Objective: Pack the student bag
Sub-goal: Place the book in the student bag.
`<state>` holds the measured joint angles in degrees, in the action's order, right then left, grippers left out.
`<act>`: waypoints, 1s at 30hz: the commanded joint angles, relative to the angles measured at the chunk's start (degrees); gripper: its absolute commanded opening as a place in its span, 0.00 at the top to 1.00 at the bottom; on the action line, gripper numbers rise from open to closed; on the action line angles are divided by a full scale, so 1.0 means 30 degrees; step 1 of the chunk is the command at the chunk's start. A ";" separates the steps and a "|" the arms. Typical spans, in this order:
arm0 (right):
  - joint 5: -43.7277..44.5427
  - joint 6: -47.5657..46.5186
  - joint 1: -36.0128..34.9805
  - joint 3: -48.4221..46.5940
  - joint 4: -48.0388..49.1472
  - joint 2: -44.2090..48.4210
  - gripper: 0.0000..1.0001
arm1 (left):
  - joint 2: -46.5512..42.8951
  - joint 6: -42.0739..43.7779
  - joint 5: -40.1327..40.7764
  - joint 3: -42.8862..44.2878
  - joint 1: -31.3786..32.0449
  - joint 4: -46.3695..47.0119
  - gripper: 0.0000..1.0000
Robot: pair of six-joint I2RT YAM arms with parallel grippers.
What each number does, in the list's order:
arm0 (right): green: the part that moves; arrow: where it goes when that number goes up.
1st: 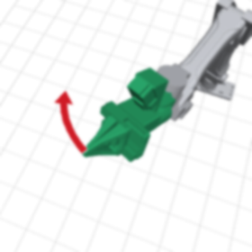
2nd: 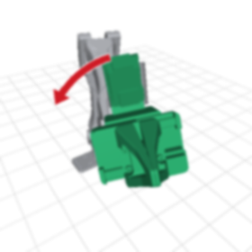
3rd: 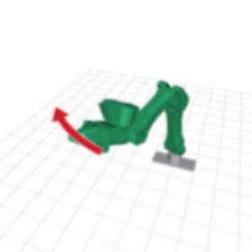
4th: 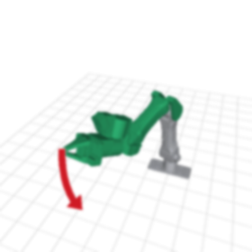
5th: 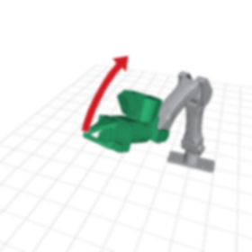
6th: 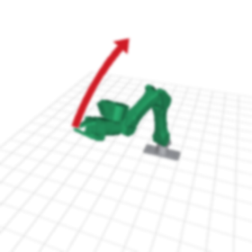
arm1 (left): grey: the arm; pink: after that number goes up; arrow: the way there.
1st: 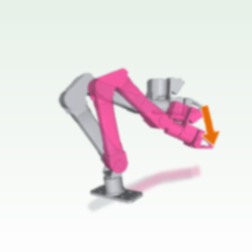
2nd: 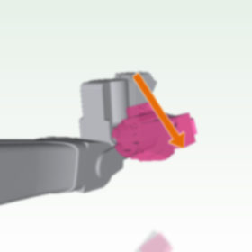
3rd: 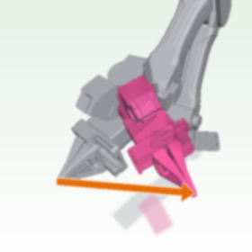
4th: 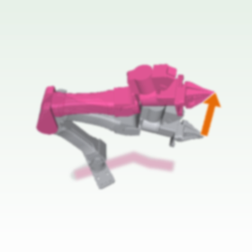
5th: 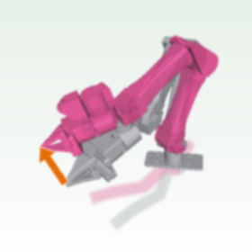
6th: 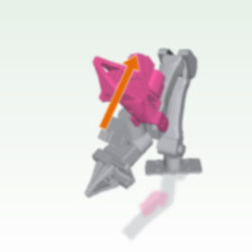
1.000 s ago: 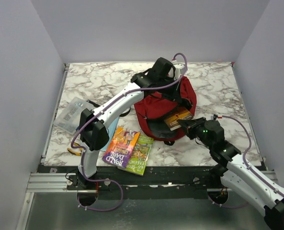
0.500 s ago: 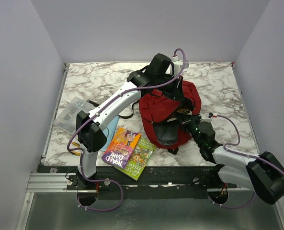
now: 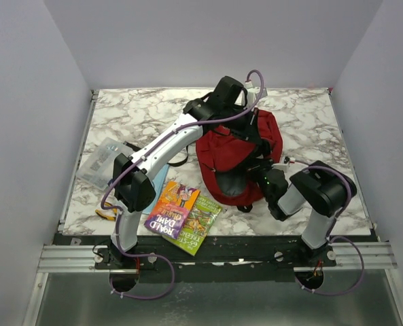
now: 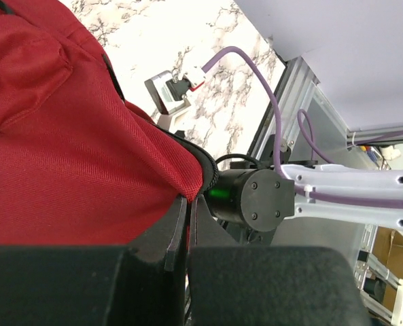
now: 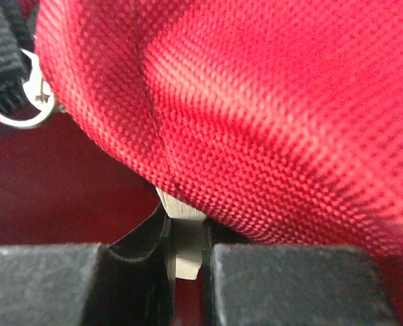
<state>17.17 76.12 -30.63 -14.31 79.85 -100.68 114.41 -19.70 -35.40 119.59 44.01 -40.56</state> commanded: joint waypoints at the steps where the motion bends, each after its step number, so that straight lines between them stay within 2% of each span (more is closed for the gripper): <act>1: 0.1259 -0.0267 0.0074 -0.1111 0.4214 -0.2045 0.98 | 0.0188 -0.0329 -0.1598 0.0844 0.0153 0.0335 1.00; 3: 0.0913 -0.0828 0.0078 -0.1099 0.3916 -0.2190 0.87 | 0.0334 -0.0375 -0.1715 0.0900 0.0164 0.0335 1.00; 6: -0.0468 -0.1679 0.0076 -0.1084 0.1209 -0.1076 0.55 | 0.0359 -0.0288 -0.1341 0.0748 0.0103 0.0335 1.00; 7: -0.1321 -0.1850 0.0078 -0.1120 -0.0045 -0.0448 0.48 | 0.0358 -0.0269 -0.1285 0.0742 0.0071 0.0335 1.00; 10: -0.2843 -0.2771 0.0075 -0.0812 -0.3945 0.1498 0.33 | 0.0272 -0.0287 -0.1177 0.0723 -0.0090 0.0335 1.00; 12: -0.3470 -0.3440 0.0081 -0.0444 -0.5396 0.2759 0.23 | 0.0214 -0.0331 -0.1159 0.0687 -0.0273 0.0350 1.00; 16: -0.4498 -0.4919 0.0162 -0.0931 -0.6879 0.3459 0.22 | 0.0213 -0.0518 -0.1261 0.0711 -0.0468 0.0335 1.00; 18: -0.5398 -0.5087 0.0178 -0.1906 -0.6899 0.2536 0.44 | 0.0212 -0.0637 -0.1427 0.0720 -0.0467 0.0335 1.00; 19: -0.5878 -0.5077 0.0164 -0.2583 -0.6743 0.1931 0.50 | 0.0253 -0.0722 -0.1560 0.0742 -0.0462 0.0350 1.00; 20: -0.6489 -0.4974 0.0163 -0.3154 -0.6618 0.1107 0.51 | 0.0156 -0.0751 -0.1498 0.0760 -0.0481 0.0334 1.00; 24: -0.7374 -0.5292 0.0162 -0.4468 -0.6803 -0.0116 0.47 | -0.0080 -0.0526 -0.1359 0.0539 -0.0486 0.0393 1.00; 27: -0.6961 -0.6120 0.0162 -0.4256 -0.9104 0.1141 0.41 | -0.0109 -0.0323 -0.1117 0.0385 -0.0497 0.0378 1.00; 30: -0.6127 -0.7391 0.0261 -0.3740 -1.1835 0.2641 0.31 | -0.0087 -0.0246 -0.0957 0.0081 -0.0671 0.0381 1.00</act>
<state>-1.83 60.10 -30.28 -26.39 55.33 -97.93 115.98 -20.56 -36.45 119.57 41.85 -40.51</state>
